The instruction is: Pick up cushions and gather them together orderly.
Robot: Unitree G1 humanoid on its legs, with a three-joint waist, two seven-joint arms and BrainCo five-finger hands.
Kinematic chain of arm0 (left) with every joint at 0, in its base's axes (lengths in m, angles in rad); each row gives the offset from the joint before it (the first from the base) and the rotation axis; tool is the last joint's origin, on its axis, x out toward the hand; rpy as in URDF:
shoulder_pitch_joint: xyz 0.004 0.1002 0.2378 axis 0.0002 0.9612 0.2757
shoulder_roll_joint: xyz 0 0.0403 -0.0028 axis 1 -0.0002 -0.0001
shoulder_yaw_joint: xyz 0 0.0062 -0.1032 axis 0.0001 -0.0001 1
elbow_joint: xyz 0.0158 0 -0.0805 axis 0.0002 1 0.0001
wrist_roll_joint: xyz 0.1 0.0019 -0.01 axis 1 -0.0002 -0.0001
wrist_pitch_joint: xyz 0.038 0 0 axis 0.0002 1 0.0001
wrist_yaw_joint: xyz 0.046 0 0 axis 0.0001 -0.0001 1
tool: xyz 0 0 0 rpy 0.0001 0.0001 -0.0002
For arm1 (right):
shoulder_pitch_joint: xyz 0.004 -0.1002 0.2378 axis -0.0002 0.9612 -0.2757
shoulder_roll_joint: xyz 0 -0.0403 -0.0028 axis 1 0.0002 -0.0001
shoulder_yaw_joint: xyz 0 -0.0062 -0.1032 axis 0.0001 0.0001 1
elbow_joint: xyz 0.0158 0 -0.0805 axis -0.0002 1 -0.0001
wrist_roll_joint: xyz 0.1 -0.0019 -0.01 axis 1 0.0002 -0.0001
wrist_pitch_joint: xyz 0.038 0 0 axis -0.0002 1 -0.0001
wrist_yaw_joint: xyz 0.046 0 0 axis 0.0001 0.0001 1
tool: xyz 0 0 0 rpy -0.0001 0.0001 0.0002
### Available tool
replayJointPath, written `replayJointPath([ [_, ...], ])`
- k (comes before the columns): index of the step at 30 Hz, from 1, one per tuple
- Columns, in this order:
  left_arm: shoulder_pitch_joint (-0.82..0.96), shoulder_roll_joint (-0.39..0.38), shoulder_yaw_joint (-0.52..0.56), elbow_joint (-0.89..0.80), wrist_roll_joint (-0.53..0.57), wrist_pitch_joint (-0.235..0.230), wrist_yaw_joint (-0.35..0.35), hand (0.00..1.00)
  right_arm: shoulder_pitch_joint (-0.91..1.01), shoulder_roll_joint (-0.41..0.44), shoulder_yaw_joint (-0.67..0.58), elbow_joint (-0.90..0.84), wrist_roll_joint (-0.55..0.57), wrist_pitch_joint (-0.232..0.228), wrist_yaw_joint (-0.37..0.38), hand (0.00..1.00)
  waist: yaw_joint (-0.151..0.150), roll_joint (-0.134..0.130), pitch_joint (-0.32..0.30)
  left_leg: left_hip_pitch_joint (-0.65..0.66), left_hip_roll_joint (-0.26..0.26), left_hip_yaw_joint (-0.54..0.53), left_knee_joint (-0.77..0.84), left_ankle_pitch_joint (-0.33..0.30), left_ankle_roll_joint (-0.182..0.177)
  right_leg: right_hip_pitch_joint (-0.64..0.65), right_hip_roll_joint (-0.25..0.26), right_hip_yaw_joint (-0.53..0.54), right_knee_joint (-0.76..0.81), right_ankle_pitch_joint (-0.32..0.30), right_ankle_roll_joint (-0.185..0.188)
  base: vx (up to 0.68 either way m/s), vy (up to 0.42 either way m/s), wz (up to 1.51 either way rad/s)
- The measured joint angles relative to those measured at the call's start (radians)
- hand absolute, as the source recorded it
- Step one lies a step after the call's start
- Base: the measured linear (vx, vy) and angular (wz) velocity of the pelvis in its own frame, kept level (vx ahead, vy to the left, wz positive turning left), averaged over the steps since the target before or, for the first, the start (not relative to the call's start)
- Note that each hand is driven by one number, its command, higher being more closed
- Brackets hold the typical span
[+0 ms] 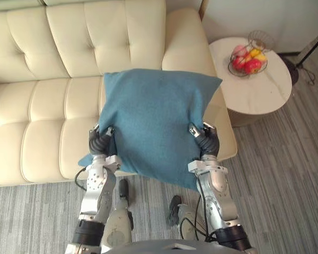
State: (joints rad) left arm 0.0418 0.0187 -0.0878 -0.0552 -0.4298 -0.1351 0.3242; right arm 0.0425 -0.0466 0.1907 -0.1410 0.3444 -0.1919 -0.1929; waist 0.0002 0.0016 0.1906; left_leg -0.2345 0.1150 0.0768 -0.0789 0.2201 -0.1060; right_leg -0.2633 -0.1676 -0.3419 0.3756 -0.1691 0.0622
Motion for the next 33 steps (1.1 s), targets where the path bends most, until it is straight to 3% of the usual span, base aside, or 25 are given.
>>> replayJointPath([
  [6,0.160,-0.005,0.042,-0.090,0.000,0.000,-0.016,1.00,0.031,-0.001,0.061,0.014,-0.036,0.000,0.036,1.00,0.019,0.036,-0.059,0.062,0.003,-0.025,0.001,-0.020,0.002,0.133,0.031,-0.021,-0.132,0.061,0.016,0.04,0.022,0.06],
  [10,0.174,-0.010,0.057,-0.129,-0.001,-0.006,-0.022,1.00,0.015,-0.002,0.071,0.032,-0.039,-0.008,0.039,1.00,0.045,0.041,-0.062,0.058,-0.016,-0.121,0.033,-0.019,0.002,0.210,0.022,-0.114,-0.144,0.057,0.020,0.01,0.007,0.74],
  [12,0.174,-0.012,0.057,-0.131,-0.001,-0.026,-0.019,1.00,-0.025,-0.006,0.069,0.064,-0.052,-0.011,0.037,1.00,0.053,0.060,-0.075,0.033,-0.032,-0.181,0.031,-0.025,0.009,0.228,0.006,-0.199,-0.107,0.033,0.022,-0.09,0.002,1.13],
  [13,0.170,-0.016,0.057,-0.129,-0.001,-0.029,-0.010,1.00,-0.040,-0.005,0.059,0.075,-0.075,-0.011,0.035,1.00,0.051,0.063,-0.082,0.010,-0.031,-0.133,0.030,-0.077,0.045,0.232,-0.007,-0.241,-0.105,0.035,0.024,-0.13,0.080,1.38],
  [14,0.152,-0.025,0.053,-0.127,-0.001,-0.032,-0.003,1.00,-0.069,-0.007,0.033,0.088,-0.085,-0.010,0.030,1.00,0.052,0.051,-0.081,-0.031,-0.012,0.023,0.080,-0.160,0.100,0.239,-0.057,-0.296,-0.130,0.051,0.026,-0.11,0.113,1.16],
  [16,0.149,-0.030,0.041,-0.125,-0.005,-0.040,0.000,1.00,-0.104,-0.013,0.015,0.103,-0.117,-0.007,0.019,1.00,0.051,0.053,-0.083,-0.070,0.034,0.199,0.234,-0.192,0.131,0.241,-0.110,-0.335,-0.129,0.069,0.039,-0.08,0.170,0.78],
  [19,0.150,-0.037,0.022,-0.107,-0.015,-0.046,-0.001,1.00,-0.097,-0.022,0.002,0.103,-0.119,-0.006,0.007,1.00,0.041,0.086,-0.108,-0.036,0.122,0.259,0.332,-0.201,0.078,0.268,-0.115,-0.346,-0.154,0.110,0.081,0.02,0.263,0.35],
  [20,0.128,-0.031,0.012,-0.072,-0.021,-0.048,-0.004,1.00,-0.096,-0.015,-0.012,0.117,-0.141,-0.005,0.004,1.00,0.026,0.077,-0.124,-0.036,0.081,0.264,0.325,-0.193,0.045,0.259,-0.158,-0.335,-0.164,0.152,0.078,0.05,0.340,0.18],
  [22,0.118,-0.007,0.010,-0.061,-0.020,-0.049,-0.005,1.00,-0.087,0.007,-0.016,0.118,-0.153,0.000,0.003,1.00,0.025,0.033,-0.119,-0.081,0.053,0.284,0.413,-0.252,0.087,0.243,-0.194,-0.293,-0.184,0.181,0.081,0.01,0.344,0.00],
  [23,0.113,0.001,0.010,-0.046,-0.019,-0.048,-0.005,1.00,-0.084,0.010,-0.016,0.120,-0.154,0.006,0.003,1.00,0.026,0.024,-0.119,-0.099,0.053,0.288,0.452,-0.277,0.097,0.236,-0.202,-0.283,-0.182,0.188,0.081,-0.04,0.346,-0.17],
  [25,0.113,0.014,0.014,0.005,-0.018,-0.043,-0.005,1.00,-0.084,0.026,-0.014,0.130,-0.155,0.027,0.008,1.00,0.042,0.006,-0.115,-0.116,0.049,0.323,0.520,-0.346,0.126,0.197,-0.234,-0.240,-0.155,0.214,0.044,-0.08,0.378,-0.39],
  [27,0.117,0.017,0.022,0.026,-0.018,-0.037,-0.005,1.00,-0.086,0.039,-0.009,0.157,-0.155,0.027,0.010,1.00,0.052,0.005,-0.114,-0.116,0.048,0.342,0.527,-0.373,0.128,0.156,-0.246,-0.216,-0.117,0.228,-0.027,-0.08,0.284,-0.36],
  [28,0.119,0.026,0.024,0.026,-0.017,-0.035,-0.007,1.00,-0.080,0.044,-0.008,0.180,-0.155,0.032,0.010,1.00,0.043,0.004,-0.111,-0.117,0.037,0.332,0.513,-0.378,0.137,0.134,-0.231,-0.196,-0.069,0.177,-0.052,-0.06,0.180,0.03],
  [30,0.121,0.039,0.022,0.026,-0.015,-0.030,-0.012,1.00,-0.078,0.042,-0.009,0.195,-0.151,0.037,0.013,1.00,0.017,0.003,-0.102,-0.111,0.008,0.280,0.463,-0.375,0.137,0.109,-0.115,-0.075,-0.047,0.067,-0.034,-0.03,0.123,0.36],
  [31,0.121,0.042,0.019,0.026,-0.015,-0.027,-0.017,1.00,-0.078,0.039,-0.009,0.195,-0.150,0.037,0.014,1.00,0.006,0.002,-0.099,-0.102,-0.003,0.270,0.428,-0.360,0.138,0.093,-0.049,-0.034,-0.052,0.037,-0.028,0.01,0.033,0.38],
  [33,0.121,0.042,0.016,0.026,-0.015,-0.024,-0.028,1.00,-0.078,0.033,-0.013,0.195,-0.150,0.037,0.014,1.00,-0.001,-0.001,-0.087,-0.082,-0.019,0.267,0.386,-0.346,0.139,0.081,0.014,-0.017,-0.069,0.024,-0.030,0.03,-0.013,0.30],
])
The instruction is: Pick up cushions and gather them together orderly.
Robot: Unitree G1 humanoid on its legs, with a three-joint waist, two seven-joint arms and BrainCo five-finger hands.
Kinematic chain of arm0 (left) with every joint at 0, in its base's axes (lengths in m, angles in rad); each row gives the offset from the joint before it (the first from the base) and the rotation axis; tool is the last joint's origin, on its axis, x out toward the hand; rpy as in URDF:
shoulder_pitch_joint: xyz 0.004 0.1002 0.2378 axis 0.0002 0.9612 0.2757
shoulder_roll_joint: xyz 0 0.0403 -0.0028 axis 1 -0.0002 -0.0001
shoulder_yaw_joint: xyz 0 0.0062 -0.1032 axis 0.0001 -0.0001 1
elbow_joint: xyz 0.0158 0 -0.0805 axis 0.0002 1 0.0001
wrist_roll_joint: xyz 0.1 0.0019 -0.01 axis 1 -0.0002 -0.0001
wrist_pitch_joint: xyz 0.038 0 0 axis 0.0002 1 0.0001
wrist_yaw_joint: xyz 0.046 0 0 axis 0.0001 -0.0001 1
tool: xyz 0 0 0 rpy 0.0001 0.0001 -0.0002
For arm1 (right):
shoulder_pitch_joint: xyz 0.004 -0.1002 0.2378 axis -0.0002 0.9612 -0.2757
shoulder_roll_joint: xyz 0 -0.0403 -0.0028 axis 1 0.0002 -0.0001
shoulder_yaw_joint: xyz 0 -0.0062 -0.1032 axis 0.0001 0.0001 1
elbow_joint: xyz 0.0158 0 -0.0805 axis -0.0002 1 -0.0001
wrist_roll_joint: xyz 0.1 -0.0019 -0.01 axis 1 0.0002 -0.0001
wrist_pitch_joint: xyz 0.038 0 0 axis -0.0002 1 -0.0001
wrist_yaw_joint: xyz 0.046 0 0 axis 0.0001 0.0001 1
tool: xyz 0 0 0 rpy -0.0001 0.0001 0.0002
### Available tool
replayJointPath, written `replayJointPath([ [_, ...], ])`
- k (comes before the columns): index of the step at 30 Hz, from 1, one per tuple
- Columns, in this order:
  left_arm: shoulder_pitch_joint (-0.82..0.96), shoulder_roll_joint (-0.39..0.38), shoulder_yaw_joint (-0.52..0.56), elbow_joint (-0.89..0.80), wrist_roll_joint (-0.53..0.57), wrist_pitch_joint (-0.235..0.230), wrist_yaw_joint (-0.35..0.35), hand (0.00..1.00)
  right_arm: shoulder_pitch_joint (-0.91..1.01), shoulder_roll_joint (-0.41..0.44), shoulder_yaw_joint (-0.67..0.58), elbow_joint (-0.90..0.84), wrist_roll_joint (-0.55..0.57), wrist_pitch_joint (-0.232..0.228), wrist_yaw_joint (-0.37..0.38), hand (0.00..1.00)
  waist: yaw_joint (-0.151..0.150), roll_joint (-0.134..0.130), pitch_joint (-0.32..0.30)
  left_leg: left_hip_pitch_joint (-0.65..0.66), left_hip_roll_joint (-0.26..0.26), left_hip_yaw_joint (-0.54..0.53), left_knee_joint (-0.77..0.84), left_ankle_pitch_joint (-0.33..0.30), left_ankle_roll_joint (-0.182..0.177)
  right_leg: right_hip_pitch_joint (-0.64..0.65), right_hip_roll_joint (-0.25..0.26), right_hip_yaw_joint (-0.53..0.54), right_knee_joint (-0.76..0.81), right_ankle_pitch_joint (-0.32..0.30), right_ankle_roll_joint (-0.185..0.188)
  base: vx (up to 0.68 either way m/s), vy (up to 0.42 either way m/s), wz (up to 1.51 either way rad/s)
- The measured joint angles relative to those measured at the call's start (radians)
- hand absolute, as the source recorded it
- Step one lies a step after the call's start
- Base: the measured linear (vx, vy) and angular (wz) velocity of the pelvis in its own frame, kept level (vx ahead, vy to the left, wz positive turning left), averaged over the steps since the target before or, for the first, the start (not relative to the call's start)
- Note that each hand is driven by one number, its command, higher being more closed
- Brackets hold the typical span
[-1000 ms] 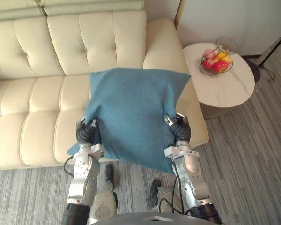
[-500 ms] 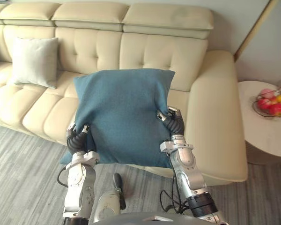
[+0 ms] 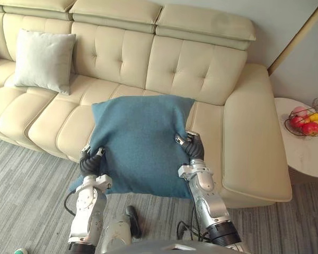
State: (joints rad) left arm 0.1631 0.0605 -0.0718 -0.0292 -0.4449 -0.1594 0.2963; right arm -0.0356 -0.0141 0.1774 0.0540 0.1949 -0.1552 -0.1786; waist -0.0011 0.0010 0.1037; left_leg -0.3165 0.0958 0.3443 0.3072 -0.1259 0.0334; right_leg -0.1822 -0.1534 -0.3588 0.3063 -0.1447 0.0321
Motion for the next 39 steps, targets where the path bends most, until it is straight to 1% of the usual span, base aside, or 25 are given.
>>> replayJointPath([
  [1,0.001,0.001,-0.009,0.000,0.000,0.002,-0.005,1.00,0.000,-0.011,-0.004,0.000,0.001,0.000,0.000,1.00,-0.011,0.012,0.012,0.020,-0.007,-0.011,-0.046,0.019,0.008,-0.004,0.026,0.018,-0.010,-0.012,-0.013,0.02,-0.031,0.15],
  [2,0.001,0.002,-0.008,0.000,0.001,0.002,-0.008,1.00,-0.003,-0.013,-0.004,0.000,0.002,0.000,0.002,1.00,-0.007,0.014,0.015,0.030,-0.010,-0.015,-0.096,0.032,0.014,-0.034,0.044,0.016,-0.016,-0.014,-0.014,0.01,-0.054,0.03],
  [3,0.001,0.004,-0.008,0.000,0.001,0.002,-0.008,1.00,-0.005,-0.012,-0.003,0.000,0.003,0.000,0.005,1.00,-0.008,0.017,0.017,0.041,-0.011,-0.018,-0.144,0.048,0.010,-0.055,0.060,0.016,-0.035,-0.010,-0.015,0.00,-0.055,-0.05],
  [4,0.001,0.013,-0.009,0.000,0.001,0.003,-0.016,1.00,-0.004,-0.012,-0.006,0.000,0.004,0.000,0.013,1.00,-0.020,0.012,0.019,0.058,-0.024,-0.033,-0.222,0.077,-0.010,-0.063,0.085,0.016,-0.104,0.002,-0.014,0.05,-0.032,0.35],
  [5,-0.003,0.034,-0.012,-0.001,0.006,0.005,-0.025,1.00,-0.002,-0.004,-0.016,-0.001,0.005,-0.001,0.023,1.00,-0.045,-0.032,0.024,0.066,-0.077,-0.043,-0.222,0.066,-0.006,-0.056,0.055,0.015,-0.161,0.043,-0.022,0.06,-0.028,0.60],
  [6,-0.009,0.034,-0.018,0.001,0.014,0.015,-0.032,1.00,0.001,-0.004,-0.033,-0.004,0.006,-0.001,0.026,1.00,-0.059,-0.047,0.046,0.048,-0.076,-0.050,-0.087,0.053,0.021,-0.057,0.028,0.000,-0.112,0.097,-0.031,0.10,-0.021,0.38],
  [7,-0.002,0.020,-0.030,0.005,0.016,0.023,-0.036,1.00,0.016,-0.020,-0.037,-0.008,0.008,-0.003,0.027,1.00,-0.049,-0.025,0.058,0.096,-0.060,-0.079,-0.098,0.065,0.006,-0.056,0.041,0.005,-0.050,0.080,-0.029,0.09,-0.038,0.19],
  [8,-0.003,0.021,-0.043,0.010,0.018,0.029,-0.039,1.00,0.049,-0.020,-0.040,-0.019,0.014,-0.002,0.026,1.00,-0.052,-0.031,0.063,0.123,-0.075,-0.099,-0.137,0.086,-0.009,-0.061,0.030,0.029,-0.001,0.055,-0.039,0.13,-0.060,0.16],
  [10,-0.008,0.020,-0.072,0.009,0.026,0.029,-0.050,1.00,0.107,-0.041,-0.049,-0.076,0.016,-0.003,0.026,1.00,-0.066,-0.015,0.061,0.100,-0.076,-0.146,-0.128,0.058,-0.024,-0.069,0.036,0.028,0.004,0.016,-0.055,0.15,-0.101,0.50],
  [11,-0.008,0.016,-0.077,0.009,0.028,0.029,-0.052,1.00,0.115,-0.044,-0.057,-0.090,0.016,-0.003,0.027,1.00,-0.069,-0.004,0.059,0.077,-0.069,-0.155,-0.097,0.043,-0.031,-0.070,0.040,0.014,0.000,0.010,-0.050,0.19,-0.116,0.35],
  [12,-0.004,0.005,-0.087,0.009,0.034,0.029,-0.055,1.00,0.124,-0.056,-0.064,-0.112,0.016,-0.003,0.027,1.00,-0.062,0.017,0.057,0.049,-0.039,-0.151,-0.033,0.010,-0.054,-0.060,0.052,-0.008,-0.015,0.012,-0.048,0.17,-0.091,0.13],
  [13,-0.002,0.001,-0.086,0.009,0.034,0.029,-0.056,1.00,0.128,-0.059,-0.064,-0.121,0.016,-0.003,0.027,1.00,-0.058,0.022,0.057,0.041,-0.028,-0.147,-0.006,0.004,-0.060,-0.054,0.056,-0.011,-0.019,0.014,-0.051,0.24,-0.102,-0.01],
  [14,0.002,-0.012,-0.086,0.009,0.034,0.029,-0.058,1.00,0.135,-0.065,-0.063,-0.139,0.016,-0.003,0.027,1.00,-0.056,0.035,0.059,0.005,0.012,-0.112,0.116,-0.011,-0.072,-0.025,0.075,-0.015,-0.026,0.012,-0.055,0.26,-0.094,-0.09],
  [18,0.024,-0.027,-0.089,-0.006,0.033,0.025,-0.081,1.00,0.181,-0.078,-0.062,-0.236,0.016,-0.005,0.028,1.00,-0.050,0.052,0.047,-0.014,0.077,0.013,0.289,-0.003,-0.060,0.044,0.090,0.002,-0.071,0.001,-0.048,0.21,-0.020,-0.16],
  [21,0.032,-0.035,-0.089,-0.040,0.033,0.025,-0.085,1.00,0.212,-0.077,-0.062,-0.288,0.017,-0.007,0.028,1.00,-0.032,0.052,0.047,-0.061,0.106,0.039,0.421,0.019,-0.019,0.088,0.078,0.030,-0.108,0.001,-0.048,0.13,0.034,-0.25],
  [22,0.040,-0.044,-0.089,-0.048,0.033,0.025,-0.090,1.00,0.223,-0.077,-0.064,-0.298,0.020,-0.008,0.028,1.00,-0.026,0.052,0.047,-0.063,0.111,0.030,0.414,-0.028,-0.020,0.103,0.072,0.042,-0.113,0.001,-0.048,0.19,0.090,-0.27],
  [23,0.056,-0.053,-0.089,-0.063,0.033,0.025,-0.091,1.00,0.234,-0.076,-0.063,-0.312,0.027,-0.008,0.028,1.00,-0.019,0.052,0.049,-0.064,0.111,0.002,0.373,-0.066,-0.030,0.118,0.063,0.063,-0.120,0.001,-0.048,0.14,0.089,-0.38],
  [25,0.076,-0.064,-0.089,-0.083,0.036,0.026,-0.093,1.00,0.238,-0.077,-0.063,-0.315,0.034,-0.011,0.028,1.00,-0.007,0.052,0.049,-0.062,0.101,-0.062,0.251,-0.075,-0.060,0.126,0.047,0.102,-0.118,0.001,-0.047,0.14,0.161,-0.57],
  [26,0.087,-0.070,-0.088,-0.093,0.036,0.026,-0.093,1.00,0.246,-0.077,-0.062,-0.315,0.035,-0.012,0.029,1.00,0.004,0.064,0.042,-0.026,0.094,-0.134,0.085,0.001,-0.093,0.124,0.047,0.129,-0.103,-0.011,-0.023,0.14,0.219,-0.68],
  [27,0.095,-0.071,-0.088,-0.100,0.036,0.026,-0.093,1.00,0.250,-0.077,-0.061,-0.316,0.035,-0.013,0.029,1.00,0.010,0.072,0.037,-0.014,0.098,-0.160,0.043,0.063,-0.092,0.122,0.052,0.142,-0.096,-0.025,0.001,0.19,0.349,-0.87],
  [28,0.113,-0.076,-0.088,-0.112,0.036,0.026,-0.093,1.00,0.254,-0.073,-0.060,-0.308,0.035,-0.014,0.029,1.00,0.012,0.100,0.020,0.002,0.120,-0.211,0.017,0.079,-0.150,0.106,0.068,0.172,-0.067,-0.051,0.043,0.17,0.308,-0.56],
  [30,0.106,-0.060,-0.084,-0.121,0.036,0.025,-0.092,1.00,0.270,-0.041,-0.051,-0.313,0.035,-0.012,0.029,1.00,0.009,0.049,0.021,0.018,0.081,-0.170,-0.002,0.078,-0.133,0.078,0.022,0.193,-0.051,-0.051,0.044,0.12,0.248,-0.40],
  [32,0.113,-0.043,-0.084,-0.121,0.036,0.025,-0.091,1.00,0.269,-0.032,-0.043,-0.313,0.034,-0.012,0.029,1.00,0.008,0.027,0.020,0.034,0.067,-0.142,-0.004,0.068,-0.118,0.079,0.006,0.215,-0.060,-0.041,0.052,0.06,0.165,-0.34],
  [36,0.119,-0.042,-0.084,-0.121,0.035,0.025,-0.091,1.00,0.268,-0.034,-0.035,-0.312,0.033,-0.012,0.029,1.00,0.004,0.014,0.013,0.059,0.057,-0.115,-0.033,0.064,-0.113,0.086,0.004,0.248,-0.112,-0.015,0.066,0.00,0.062,-0.31],
  [39,0.115,-0.038,-0.086,-0.107,0.036,0.027,-0.089,1.00,0.262,-0.034,-0.037,-0.282,0.011,-0.013,0.024,1.00,-0.009,0.008,0.010,0.078,0.056,-0.090,-0.092,0.085,-0.115,0.080,0.018,0.297,-0.184,0.043,0.060,-0.03,0.022,-0.43],
])
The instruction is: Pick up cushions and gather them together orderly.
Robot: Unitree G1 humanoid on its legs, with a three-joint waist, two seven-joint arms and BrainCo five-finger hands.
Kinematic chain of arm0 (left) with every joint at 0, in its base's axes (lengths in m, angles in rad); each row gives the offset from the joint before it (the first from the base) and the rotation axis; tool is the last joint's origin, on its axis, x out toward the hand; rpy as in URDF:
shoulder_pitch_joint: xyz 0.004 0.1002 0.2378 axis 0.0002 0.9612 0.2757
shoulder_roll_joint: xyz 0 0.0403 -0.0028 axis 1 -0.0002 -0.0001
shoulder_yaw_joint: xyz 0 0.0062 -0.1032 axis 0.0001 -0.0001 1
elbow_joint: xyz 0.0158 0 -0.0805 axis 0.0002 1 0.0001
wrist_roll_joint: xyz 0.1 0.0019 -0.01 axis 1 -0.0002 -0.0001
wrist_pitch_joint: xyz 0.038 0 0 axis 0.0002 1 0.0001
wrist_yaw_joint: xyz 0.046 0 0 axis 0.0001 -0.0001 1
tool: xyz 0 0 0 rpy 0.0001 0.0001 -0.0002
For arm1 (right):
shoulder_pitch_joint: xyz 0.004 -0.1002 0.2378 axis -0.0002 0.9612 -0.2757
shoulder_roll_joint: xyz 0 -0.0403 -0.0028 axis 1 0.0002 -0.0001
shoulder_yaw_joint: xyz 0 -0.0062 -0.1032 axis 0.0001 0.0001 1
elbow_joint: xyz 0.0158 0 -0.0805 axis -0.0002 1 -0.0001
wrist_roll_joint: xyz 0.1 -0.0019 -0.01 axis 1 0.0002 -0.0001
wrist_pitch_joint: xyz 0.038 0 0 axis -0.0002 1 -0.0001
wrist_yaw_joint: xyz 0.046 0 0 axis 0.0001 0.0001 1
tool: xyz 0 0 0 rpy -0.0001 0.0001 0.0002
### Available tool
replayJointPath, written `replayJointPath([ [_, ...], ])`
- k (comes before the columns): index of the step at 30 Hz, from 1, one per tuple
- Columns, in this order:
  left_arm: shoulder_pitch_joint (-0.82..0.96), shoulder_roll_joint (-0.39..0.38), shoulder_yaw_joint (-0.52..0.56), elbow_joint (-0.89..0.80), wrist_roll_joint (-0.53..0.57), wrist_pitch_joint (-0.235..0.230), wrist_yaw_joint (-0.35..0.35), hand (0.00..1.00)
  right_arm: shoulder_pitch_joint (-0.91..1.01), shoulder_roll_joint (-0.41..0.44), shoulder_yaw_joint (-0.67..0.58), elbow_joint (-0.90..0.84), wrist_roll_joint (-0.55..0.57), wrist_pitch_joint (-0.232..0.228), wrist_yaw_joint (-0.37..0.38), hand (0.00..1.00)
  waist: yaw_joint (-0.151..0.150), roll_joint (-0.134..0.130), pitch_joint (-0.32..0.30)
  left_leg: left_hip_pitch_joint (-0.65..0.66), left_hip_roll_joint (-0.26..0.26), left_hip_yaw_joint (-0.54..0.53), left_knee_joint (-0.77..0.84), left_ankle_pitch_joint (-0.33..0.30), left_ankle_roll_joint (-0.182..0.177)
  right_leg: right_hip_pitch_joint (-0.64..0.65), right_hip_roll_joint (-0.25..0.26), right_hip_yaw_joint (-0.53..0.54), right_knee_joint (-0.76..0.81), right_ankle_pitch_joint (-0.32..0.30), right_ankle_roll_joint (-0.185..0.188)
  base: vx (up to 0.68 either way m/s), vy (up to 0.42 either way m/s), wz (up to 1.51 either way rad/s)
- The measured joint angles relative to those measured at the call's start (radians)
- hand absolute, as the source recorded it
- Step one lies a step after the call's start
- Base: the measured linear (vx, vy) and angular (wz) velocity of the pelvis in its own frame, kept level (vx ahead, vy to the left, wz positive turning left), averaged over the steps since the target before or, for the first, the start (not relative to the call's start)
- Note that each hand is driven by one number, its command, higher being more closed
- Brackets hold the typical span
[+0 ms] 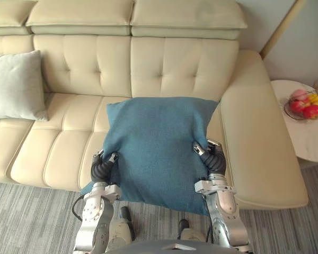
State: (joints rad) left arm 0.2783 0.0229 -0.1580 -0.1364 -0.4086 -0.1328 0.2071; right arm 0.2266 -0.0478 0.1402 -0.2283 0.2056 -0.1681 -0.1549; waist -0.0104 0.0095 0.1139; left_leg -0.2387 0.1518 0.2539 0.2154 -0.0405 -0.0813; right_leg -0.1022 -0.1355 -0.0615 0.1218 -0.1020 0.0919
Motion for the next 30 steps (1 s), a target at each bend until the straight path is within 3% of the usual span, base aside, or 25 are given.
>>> replayJointPath([
  [6,-0.123,0.038,-0.002,0.091,0.035,0.002,0.038,1.00,-0.114,0.000,-0.005,0.135,-0.058,0.001,-0.050,1.00,-0.026,-0.022,-0.005,0.008,-0.016,0.048,-0.083,0.046,0.013,-0.045,-0.003,0.060,-0.050,0.070,0.001,-0.06,0.040,-0.29],
  [9,-0.271,0.045,-0.002,0.119,0.091,0.002,0.104,1.00,-0.247,0.000,-0.006,0.180,-0.105,0.002,-0.119,1.00,-0.025,-0.022,0.017,-0.056,-0.019,0.048,-0.092,0.079,0.030,-0.125,-0.002,0.075,-0.028,0.095,0.003,-0.14,0.046,-0.07],
  [11,-0.474,0.076,0.002,0.139,0.145,0.002,0.187,1.00,-0.435,0.000,-0.016,0.209,-0.167,0.002,-0.200,1.00,-0.019,-0.021,0.083,-0.145,-0.019,0.046,-0.066,0.103,0.047,-0.228,-0.006,0.078,0.034,0.100,0.006,-0.24,0.062,0.01],
  [13,-0.652,0.096,0.003,0.175,0.181,0.002,0.252,1.00,-0.579,0.000,-0.047,0.211,-0.203,0.003,-0.270,1.00,0.001,-0.015,0.129,-0.207,-0.023,0.044,-0.053,0.118,0.055,-0.301,-0.014,0.077,0.072,0.099,0.007,-0.22,0.051,0.04],
  [17,-0.926,0.168,0.001,0.226,0.248,0.001,0.335,1.00,-0.839,-0.006,-0.105,0.249,-0.287,0.005,-0.379,1.00,0.008,0.008,0.171,-0.314,-0.037,0.017,-0.080,0.167,0.046,-0.443,-0.028,0.070,0.143,0.092,0.021,-0.18,0.017,0.16],
  [19,-1.091,0.216,0.001,0.285,0.266,0.001,0.357,1.00,-0.991,-0.041,-0.125,0.292,-0.314,0.024,-0.426,1.00,0.015,0.019,0.195,-0.353,-0.045,0.010,-0.138,0.224,0.045,-0.505,-0.028,0.063,0.146,0.107,0.036,-0.15,-0.026,0.14],
  [20,-1.201,0.236,0.002,0.326,0.275,0.002,0.366,1.00,-1.086,-0.069,-0.145,0.313,-0.332,0.034,-0.448,1.00,0.017,0.038,0.209,-0.384,-0.051,-0.009,-0.184,0.263,0.043,-0.547,-0.028,0.047,0.152,0.119,0.046,-0.11,-0.005,0.23],
  [23,-1.350,0.253,0.020,0.387,0.300,0.002,0.385,1.00,-1.244,-0.088,-0.183,0.376,-0.373,0.064,-0.497,1.00,0.020,0.045,0.225,-0.427,-0.058,-0.014,-0.251,0.336,0.053,-0.634,-0.028,0.046,0.186,0.122,0.047,-0.08,-0.004,0.10],
  [26,-1.499,0.247,0.074,0.459,0.316,0.005,0.418,1.00,-1.424,-0.093,-0.205,0.465,-0.408,0.102,-0.546,1.00,0.021,0.050,0.253,-0.478,-0.060,-0.049,-0.292,0.377,0.036,-0.709,-0.031,0.039,0.213,0.118,0.045,-0.01,-0.025,0.08],
  [27,-1.549,0.242,0.092,0.479,0.323,0.007,0.435,1.00,-1.485,-0.108,-0.209,0.489,-0.410,0.111,-0.557,0.00,0.022,0.055,0.257,-0.514,-0.059,-0.072,-0.292,0.391,0.018,-0.741,-0.032,0.025,0.220,0.116,0.042,0.02,-0.058,0.16],
  [28,-1.579,0.236,0.101,0.491,0.333,0.009,0.444,1.00,-1.515,-0.110,-0.221,0.495,-0.410,0.116,-0.563,0.00,0.026,0.055,0.259,-0.536,-0.058,-0.084,-0.292,0.401,0.005,-0.761,-0.032,0.019,0.225,0.115,0.040,0.03,-0.053,0.21],
  [29,-1.601,0.230,0.108,0.500,0.336,0.010,0.448,0.00,-1.538,-0.114,-0.229,0.500,-0.408,0.121,-0.579,0.00,0.029,0.055,0.259,-0.555,-0.058,-0.093,-0.292,0.412,-0.011,-0.778,-0.032,0.014,0.233,0.112,0.036,0.03,-0.044,0.22],
  [30,-1.630,0.226,0.117,0.508,0.336,0.016,0.461,0.00,-1.580,-0.124,-0.240,0.525,-0.407,0.125,-0.597,0.00,0.032,0.055,0.259,-0.583,-0.057,-0.105,-0.292,0.426,-0.027,-0.802,-0.032,0.002,0.243,0.107,0.031,0.04,-0.059,0.25],
])
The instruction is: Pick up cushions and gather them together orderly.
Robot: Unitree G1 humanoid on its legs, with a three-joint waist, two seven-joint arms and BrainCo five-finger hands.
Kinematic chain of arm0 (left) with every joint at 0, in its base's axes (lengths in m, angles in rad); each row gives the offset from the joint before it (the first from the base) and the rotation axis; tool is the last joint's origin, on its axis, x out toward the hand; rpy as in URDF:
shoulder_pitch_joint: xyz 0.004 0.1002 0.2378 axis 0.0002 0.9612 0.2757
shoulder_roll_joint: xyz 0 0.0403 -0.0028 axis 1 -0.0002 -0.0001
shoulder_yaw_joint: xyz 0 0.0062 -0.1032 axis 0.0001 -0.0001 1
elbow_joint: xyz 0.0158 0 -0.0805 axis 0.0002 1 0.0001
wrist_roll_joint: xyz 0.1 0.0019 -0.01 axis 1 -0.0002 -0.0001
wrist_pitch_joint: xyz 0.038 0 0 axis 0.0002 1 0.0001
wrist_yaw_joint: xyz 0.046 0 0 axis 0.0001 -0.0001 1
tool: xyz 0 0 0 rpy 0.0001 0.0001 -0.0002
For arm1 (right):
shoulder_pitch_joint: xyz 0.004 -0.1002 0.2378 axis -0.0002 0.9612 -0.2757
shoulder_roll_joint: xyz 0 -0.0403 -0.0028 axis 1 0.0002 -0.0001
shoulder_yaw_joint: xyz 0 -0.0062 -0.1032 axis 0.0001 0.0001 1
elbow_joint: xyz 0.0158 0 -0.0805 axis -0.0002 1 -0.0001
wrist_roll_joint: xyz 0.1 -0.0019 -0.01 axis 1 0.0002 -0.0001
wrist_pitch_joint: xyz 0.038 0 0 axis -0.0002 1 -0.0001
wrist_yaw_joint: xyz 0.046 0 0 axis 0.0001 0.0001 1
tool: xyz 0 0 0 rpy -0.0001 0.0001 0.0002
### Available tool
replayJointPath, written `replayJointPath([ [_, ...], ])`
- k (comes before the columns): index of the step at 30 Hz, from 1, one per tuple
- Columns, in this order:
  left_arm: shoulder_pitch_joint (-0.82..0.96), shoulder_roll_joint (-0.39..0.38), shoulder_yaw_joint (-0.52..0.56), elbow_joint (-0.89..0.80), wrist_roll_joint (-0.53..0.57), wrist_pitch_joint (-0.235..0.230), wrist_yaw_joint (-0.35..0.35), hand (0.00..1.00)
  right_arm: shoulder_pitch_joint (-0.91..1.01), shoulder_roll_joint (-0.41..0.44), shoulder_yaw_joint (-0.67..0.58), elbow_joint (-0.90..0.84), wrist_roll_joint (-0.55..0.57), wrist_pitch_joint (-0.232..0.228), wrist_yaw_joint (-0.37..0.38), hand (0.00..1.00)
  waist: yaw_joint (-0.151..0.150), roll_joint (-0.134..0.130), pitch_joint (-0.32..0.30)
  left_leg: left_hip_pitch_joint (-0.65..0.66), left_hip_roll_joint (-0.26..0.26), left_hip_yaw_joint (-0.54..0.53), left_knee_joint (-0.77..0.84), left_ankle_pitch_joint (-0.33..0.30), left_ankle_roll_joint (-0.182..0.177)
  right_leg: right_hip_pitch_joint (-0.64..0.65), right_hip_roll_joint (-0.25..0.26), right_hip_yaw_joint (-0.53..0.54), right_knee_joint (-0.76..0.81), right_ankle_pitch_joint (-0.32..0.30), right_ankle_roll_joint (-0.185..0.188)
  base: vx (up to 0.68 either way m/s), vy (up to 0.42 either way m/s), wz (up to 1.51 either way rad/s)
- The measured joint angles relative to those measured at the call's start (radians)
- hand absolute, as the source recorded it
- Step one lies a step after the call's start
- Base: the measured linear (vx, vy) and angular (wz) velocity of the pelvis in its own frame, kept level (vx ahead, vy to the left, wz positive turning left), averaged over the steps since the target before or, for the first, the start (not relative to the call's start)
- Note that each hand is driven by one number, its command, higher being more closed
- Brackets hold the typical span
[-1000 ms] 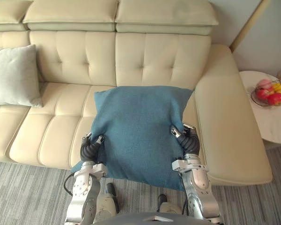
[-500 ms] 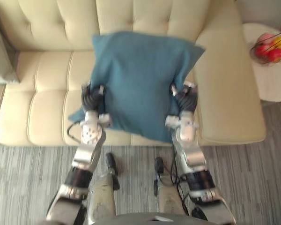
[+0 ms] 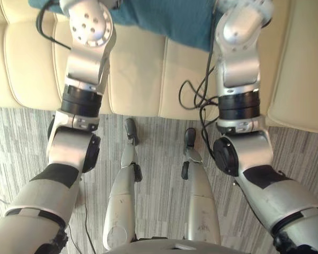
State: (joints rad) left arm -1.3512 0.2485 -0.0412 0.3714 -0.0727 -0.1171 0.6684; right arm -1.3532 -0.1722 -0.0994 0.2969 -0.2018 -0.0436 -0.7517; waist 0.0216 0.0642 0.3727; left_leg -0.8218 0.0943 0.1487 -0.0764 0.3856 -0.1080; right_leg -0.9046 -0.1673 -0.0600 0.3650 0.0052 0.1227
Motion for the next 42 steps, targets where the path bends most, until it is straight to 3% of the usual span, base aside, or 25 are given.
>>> replayJointPath([
  [4,-0.090,-0.026,0.030,0.022,0.000,0.018,0.038,0.00,-0.128,-0.050,-0.031,0.056,0.050,0.026,-0.067,0.00,0.014,0.000,0.002,-0.098,0.012,-0.050,-0.001,0.028,-0.020,-0.085,0.000,-0.048,0.051,-0.032,-0.015,0.04,-0.052,0.26],
  [7,-0.119,-0.023,0.034,0.058,-0.005,0.022,0.036,0.00,-0.203,-0.098,-0.028,0.124,0.110,0.028,-0.068,0.00,0.024,-0.001,0.002,-0.154,0.016,-0.071,-0.001,0.028,-0.020,-0.146,-0.001,-0.070,0.103,-0.062,-0.022,0.04,-0.069,0.22],
  [15,-0.134,0.022,-0.024,0.119,-0.005,0.016,-0.069,0.00,-0.222,-0.126,0.045,0.197,0.246,0.014,-0.057,0.00,0.029,-0.003,0.005,-0.207,0.018,-0.067,-0.001,0.031,-0.017,-0.204,-0.002,-0.082,0.130,-0.080,-0.030,0.04,-0.103,0.03],
  [24,-0.035,0.143,-0.020,0.160,-0.021,-0.004,-0.194,0.00,-0.099,-0.169,0.090,0.189,0.255,0.000,0.056,0.00,-0.001,-0.006,0.007,-0.177,0.020,-0.026,-0.001,0.031,-0.017,-0.204,0.000,-0.044,0.144,-0.079,-0.030,-0.01,-0.106,-0.06],
  [26,0.073,0.174,0.032,0.134,-0.043,-0.011,-0.207,0.00,-0.036,-0.195,0.086,0.150,0.257,0.000,0.087,0.00,-0.006,-0.007,0.007,-0.151,0.021,-0.009,-0.001,0.031,-0.017,-0.190,0.001,-0.031,0.147,-0.079,-0.030,-0.03,-0.162,-0.11],
  [29,0.293,0.202,0.121,0.009,-0.066,-0.015,-0.218,0.00,0.149,-0.267,0.050,-0.087,0.276,-0.006,0.103,0.00,-0.021,-0.007,0.007,-0.107,0.021,-0.007,-0.001,0.029,-0.018,-0.151,0.003,-0.025,0.153,-0.085,-0.037,-0.02,-0.131,-0.01],
  [32,0.495,0.209,0.195,-0.062,-0.083,-0.022,-0.218,0.00,0.344,-0.328,-0.028,-0.255,0.276,-0.039,0.141,0.00,-0.022,-0.016,0.010,-0.041,0.021,-0.004,-0.001,-0.005,-0.047,-0.111,0.008,-0.006,0.184,-0.103,-0.037,-0.04,-0.150,-0.05],
  [33,0.576,0.203,0.239,-0.105,-0.089,-0.025,-0.224,0.00,0.425,-0.340,-0.047,-0.320,0.277,-0.044,0.155,0.00,-0.024,-0.016,0.010,-0.016,0.023,-0.004,-0.001,-0.023,-0.016,-0.094,0.011,-0.006,0.192,-0.109,-0.040,-0.05,-0.144,-0.11],
  [35,0.721,0.189,0.299,-0.158,-0.103,-0.041,-0.234,0.00,0.602,-0.341,-0.086,-0.427,0.277,-0.066,0.192,0.00,-0.033,-0.017,0.011,0.026,0.025,-0.004,-0.001,-0.027,-0.006,-0.056,0.014,-0.006,0.204,-0.121,-0.041,-0.03,-0.122,0.00],
  [38,0.958,0.094,0.406,-0.190,-0.145,-0.058,-0.260,0.00,0.899,-0.319,-0.119,-0.545,0.274,-0.083,0.265,0.00,-0.038,-0.021,0.009,0.127,0.024,0.006,-0.002,-0.054,0.008,0.031,0.014,-0.005,0.213,-0.152,-0.045,-0.01,-0.135,-0.03],
  [41,1.156,-0.015,0.429,-0.202,-0.175,-0.060,-0.290,0.00,1.094,-0.244,-0.110,-0.598,0.274,-0.092,0.322,0.00,-0.036,-0.025,0.006,0.216,0.029,0.019,-0.002,-0.078,0.010,0.118,0.018,-0.001,0.197,-0.167,-0.053,0.02,-0.122,-0.15],
  [42,1.274,-0.093,0.426,-0.196,-0.190,-0.060,-0.317,0.00,1.206,-0.187,-0.099,-0.592,0.272,-0.101,0.363,0.00,-0.037,-0.031,-0.028,0.247,0.036,0.023,-0.001,-0.089,0.007,0.153,0.026,-0.001,0.178,-0.169,-0.052,0.06,-0.099,-0.14],
])
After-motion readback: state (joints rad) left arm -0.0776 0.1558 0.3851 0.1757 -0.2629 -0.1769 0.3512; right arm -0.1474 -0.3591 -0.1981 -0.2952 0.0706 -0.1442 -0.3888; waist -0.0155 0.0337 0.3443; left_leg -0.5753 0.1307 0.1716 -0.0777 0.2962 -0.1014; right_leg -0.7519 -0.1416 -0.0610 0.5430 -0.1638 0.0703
